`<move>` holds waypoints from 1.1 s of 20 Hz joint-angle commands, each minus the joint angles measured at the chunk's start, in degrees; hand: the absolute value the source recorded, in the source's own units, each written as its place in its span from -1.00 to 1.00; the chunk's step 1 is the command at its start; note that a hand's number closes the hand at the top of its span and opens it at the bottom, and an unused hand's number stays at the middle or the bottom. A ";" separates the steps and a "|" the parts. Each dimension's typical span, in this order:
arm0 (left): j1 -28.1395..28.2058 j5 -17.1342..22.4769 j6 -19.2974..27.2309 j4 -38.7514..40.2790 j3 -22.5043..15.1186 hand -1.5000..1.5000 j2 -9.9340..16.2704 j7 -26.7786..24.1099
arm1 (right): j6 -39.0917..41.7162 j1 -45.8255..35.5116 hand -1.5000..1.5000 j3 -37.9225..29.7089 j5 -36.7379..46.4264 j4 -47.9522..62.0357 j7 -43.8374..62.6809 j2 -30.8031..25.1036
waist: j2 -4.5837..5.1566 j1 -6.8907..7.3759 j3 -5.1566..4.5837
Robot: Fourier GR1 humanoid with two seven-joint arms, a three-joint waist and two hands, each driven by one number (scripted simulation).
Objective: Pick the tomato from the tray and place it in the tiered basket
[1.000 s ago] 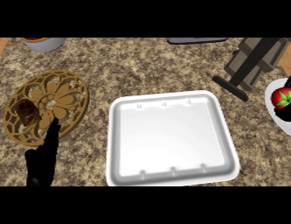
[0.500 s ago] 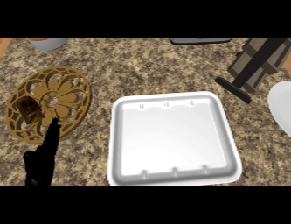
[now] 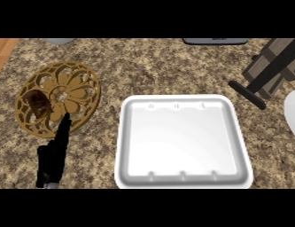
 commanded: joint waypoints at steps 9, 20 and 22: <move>-0.56 -1.34 -0.60 1.82 -1.15 0.00 -1.25 1.46 | -7.53 -15.13 1.00 13.97 5.88 19.52 3.45 -3.48 | 0.85 2.14 -0.20; -2.15 -1.87 -0.73 4.08 -1.11 0.00 -2.74 -0.24 | -13.19 -24.98 1.00 22.16 14.29 43.69 -13.91 -0.48 | 1.12 2.38 -0.14; -1.41 -1.09 -2.09 1.17 -0.32 0.00 -0.77 2.15 | -13.64 -26.52 1.00 23.77 15.44 46.17 -15.74 1.17 | 1.00 2.47 -0.12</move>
